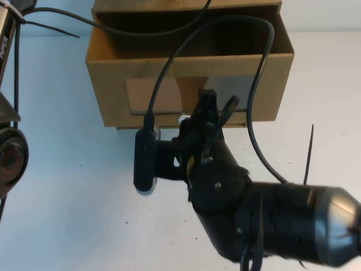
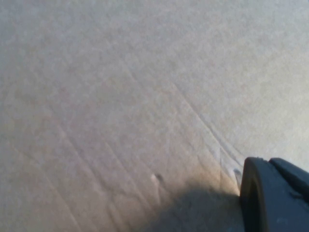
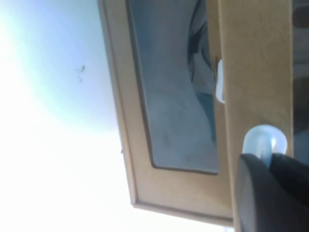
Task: Open the shoe box
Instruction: 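Pull the top drawer of the cardboard box fully open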
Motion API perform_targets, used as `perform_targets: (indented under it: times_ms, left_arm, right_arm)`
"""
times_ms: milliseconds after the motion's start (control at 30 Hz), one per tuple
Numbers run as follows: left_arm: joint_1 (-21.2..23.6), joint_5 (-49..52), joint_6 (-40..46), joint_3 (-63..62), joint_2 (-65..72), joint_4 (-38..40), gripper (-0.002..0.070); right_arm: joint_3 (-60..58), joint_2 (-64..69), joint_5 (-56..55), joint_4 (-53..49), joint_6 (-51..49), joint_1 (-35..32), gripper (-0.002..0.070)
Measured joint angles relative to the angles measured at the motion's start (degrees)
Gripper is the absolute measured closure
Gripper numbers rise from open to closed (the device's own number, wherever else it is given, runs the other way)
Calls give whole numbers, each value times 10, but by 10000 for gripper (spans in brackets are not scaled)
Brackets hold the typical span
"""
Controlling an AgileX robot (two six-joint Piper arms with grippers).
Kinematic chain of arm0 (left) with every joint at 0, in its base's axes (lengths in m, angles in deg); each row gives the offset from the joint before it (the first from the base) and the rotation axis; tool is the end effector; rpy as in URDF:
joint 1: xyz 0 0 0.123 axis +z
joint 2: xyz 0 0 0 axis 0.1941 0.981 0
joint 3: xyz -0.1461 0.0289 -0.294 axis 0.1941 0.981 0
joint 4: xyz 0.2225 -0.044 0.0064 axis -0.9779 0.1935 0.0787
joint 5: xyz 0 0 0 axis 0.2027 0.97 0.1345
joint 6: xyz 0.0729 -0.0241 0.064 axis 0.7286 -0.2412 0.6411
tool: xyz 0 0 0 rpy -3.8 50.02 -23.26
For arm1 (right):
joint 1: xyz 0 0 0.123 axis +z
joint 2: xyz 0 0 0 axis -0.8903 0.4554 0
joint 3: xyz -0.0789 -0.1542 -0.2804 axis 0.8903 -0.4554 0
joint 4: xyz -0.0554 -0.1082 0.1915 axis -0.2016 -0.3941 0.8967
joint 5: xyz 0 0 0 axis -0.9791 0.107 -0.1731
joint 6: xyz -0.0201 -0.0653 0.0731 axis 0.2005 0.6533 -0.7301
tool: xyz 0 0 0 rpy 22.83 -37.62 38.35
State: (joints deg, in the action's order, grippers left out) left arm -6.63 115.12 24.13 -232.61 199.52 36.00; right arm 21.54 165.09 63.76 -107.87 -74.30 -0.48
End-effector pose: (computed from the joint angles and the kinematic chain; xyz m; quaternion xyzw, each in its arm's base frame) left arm 0.4570 -0.1937 0.4228 0.2373 0.8526 -0.2669 0.3815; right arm 0.2327 0.2908 0.3191 -0.5660 0.6061 -0.2901 0.4776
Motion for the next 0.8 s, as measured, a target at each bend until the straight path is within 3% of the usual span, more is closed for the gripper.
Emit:
perform_targets:
  times_ms: [800]
  left_arm:
    - [0, 0, 1, 0, 0, 0, 680]
  right_arm:
    - [-16, -31, 83, 125, 25, 96, 669]
